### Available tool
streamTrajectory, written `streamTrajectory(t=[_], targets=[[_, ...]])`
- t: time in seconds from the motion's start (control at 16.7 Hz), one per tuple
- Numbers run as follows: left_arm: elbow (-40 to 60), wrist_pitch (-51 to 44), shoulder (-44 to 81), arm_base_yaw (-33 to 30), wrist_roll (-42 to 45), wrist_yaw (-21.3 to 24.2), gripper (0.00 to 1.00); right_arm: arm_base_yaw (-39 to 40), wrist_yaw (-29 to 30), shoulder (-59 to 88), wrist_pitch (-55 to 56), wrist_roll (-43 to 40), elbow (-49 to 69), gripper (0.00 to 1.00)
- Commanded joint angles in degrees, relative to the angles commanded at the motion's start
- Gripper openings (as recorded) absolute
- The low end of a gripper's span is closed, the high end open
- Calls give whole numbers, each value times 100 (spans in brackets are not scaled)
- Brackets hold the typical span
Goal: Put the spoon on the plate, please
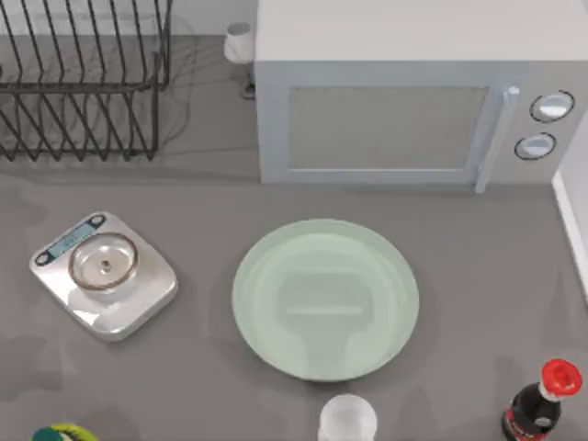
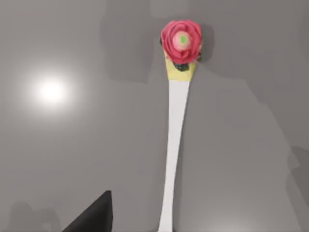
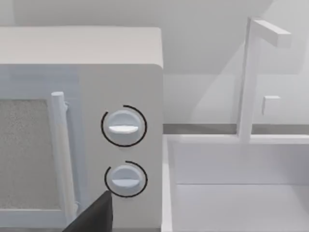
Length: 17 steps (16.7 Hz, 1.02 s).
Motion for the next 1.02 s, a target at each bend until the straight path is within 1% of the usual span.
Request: streamTrajectory(t=[0.24,0.48,0.9,1.02], targets=[[1155,-919,1577,330,555,-2,100,0,0,0,0,0,0,100],[1825,-1402,2419,516,863,-6,100,0,0,0,0,0,0,100],[1880,-1430,2513,511,892,-8,100,0,0,0,0,0,0,100],[1742,-1224,2616,521,886,-7,100,0,0,0,0,0,0,100]])
